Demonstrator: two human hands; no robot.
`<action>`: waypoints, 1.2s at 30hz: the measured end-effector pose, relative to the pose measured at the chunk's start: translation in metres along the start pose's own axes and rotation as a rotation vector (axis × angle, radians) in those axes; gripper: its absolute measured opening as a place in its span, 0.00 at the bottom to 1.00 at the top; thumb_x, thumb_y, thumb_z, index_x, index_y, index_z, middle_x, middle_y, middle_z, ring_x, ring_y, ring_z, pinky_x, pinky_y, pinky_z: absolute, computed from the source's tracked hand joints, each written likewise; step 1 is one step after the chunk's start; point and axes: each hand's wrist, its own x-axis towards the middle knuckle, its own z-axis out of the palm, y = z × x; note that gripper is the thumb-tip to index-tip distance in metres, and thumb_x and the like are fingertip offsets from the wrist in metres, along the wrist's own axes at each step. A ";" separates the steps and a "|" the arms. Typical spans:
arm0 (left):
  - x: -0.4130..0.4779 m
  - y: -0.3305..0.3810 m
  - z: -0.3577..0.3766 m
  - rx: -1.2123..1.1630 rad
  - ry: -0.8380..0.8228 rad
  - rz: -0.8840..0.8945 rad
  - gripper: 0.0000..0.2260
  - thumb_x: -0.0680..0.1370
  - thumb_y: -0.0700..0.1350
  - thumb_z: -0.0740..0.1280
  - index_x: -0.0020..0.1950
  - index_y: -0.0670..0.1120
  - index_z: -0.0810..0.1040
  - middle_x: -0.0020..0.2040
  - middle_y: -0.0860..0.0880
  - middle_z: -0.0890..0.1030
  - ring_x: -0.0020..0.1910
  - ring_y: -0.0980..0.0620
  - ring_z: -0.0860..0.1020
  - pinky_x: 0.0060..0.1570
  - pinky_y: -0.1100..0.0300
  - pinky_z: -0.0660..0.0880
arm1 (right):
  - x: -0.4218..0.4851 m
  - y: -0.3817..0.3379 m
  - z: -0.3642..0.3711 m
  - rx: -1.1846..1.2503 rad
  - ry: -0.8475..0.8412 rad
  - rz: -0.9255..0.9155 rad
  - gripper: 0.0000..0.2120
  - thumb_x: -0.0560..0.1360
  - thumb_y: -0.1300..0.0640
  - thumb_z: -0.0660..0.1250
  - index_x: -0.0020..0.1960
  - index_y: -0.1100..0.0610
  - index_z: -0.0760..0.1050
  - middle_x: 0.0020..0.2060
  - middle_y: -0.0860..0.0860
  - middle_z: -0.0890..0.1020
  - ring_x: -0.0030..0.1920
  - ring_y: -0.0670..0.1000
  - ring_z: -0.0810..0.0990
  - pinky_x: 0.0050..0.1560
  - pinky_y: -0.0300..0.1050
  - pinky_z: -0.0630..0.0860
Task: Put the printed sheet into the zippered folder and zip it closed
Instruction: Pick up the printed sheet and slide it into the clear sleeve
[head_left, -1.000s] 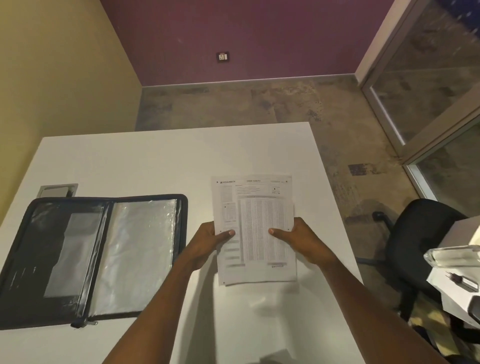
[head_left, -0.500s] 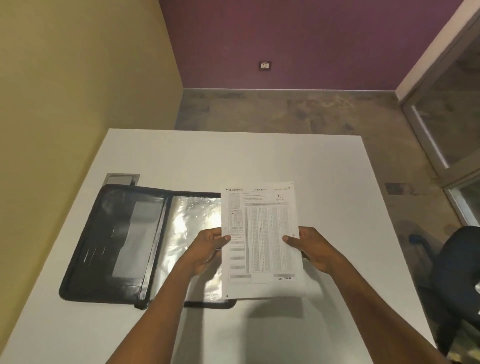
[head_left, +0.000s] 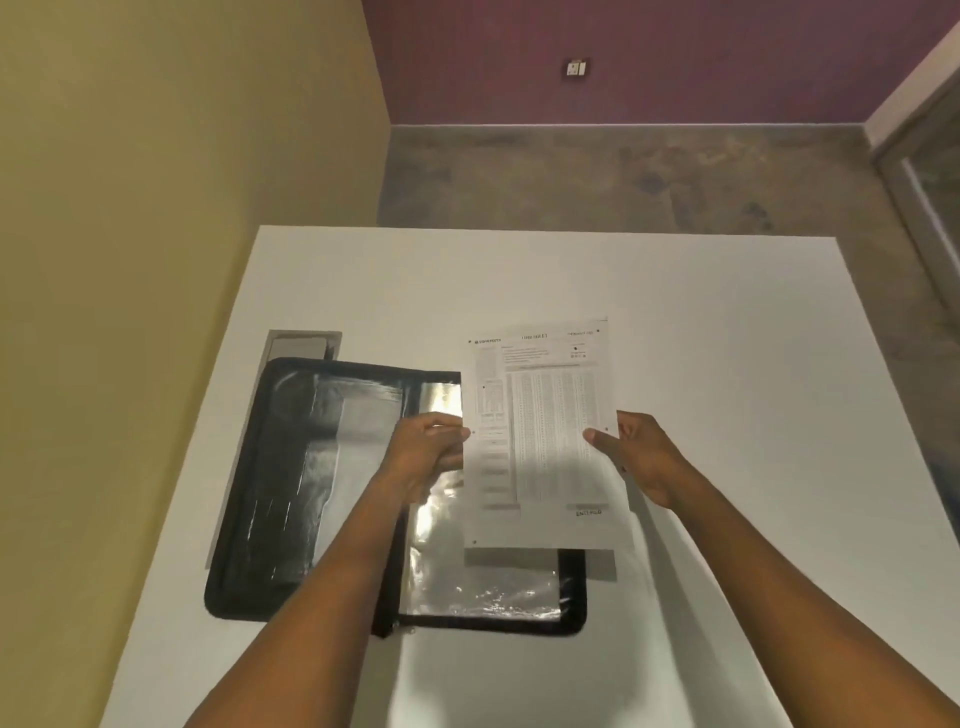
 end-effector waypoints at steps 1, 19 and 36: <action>0.008 0.004 -0.004 0.045 0.044 0.032 0.08 0.76 0.31 0.74 0.55 0.33 0.83 0.50 0.31 0.86 0.39 0.41 0.88 0.38 0.52 0.86 | 0.004 -0.001 0.004 0.013 0.020 0.010 0.07 0.80 0.59 0.72 0.53 0.47 0.84 0.29 0.36 0.82 0.24 0.36 0.75 0.28 0.28 0.70; 0.092 0.029 -0.029 1.545 0.256 0.518 0.09 0.83 0.39 0.66 0.58 0.44 0.86 0.56 0.47 0.84 0.58 0.47 0.79 0.54 0.52 0.81 | 0.067 -0.028 -0.003 0.089 0.093 -0.116 0.13 0.79 0.60 0.73 0.61 0.49 0.83 0.58 0.45 0.87 0.59 0.48 0.86 0.61 0.42 0.82; 0.111 0.034 -0.036 1.326 -0.072 0.572 0.05 0.77 0.42 0.70 0.46 0.47 0.85 0.46 0.50 0.82 0.48 0.50 0.77 0.47 0.55 0.73 | 0.113 -0.078 -0.002 -0.023 0.216 -0.253 0.12 0.79 0.57 0.74 0.62 0.54 0.84 0.52 0.44 0.89 0.54 0.48 0.88 0.61 0.49 0.83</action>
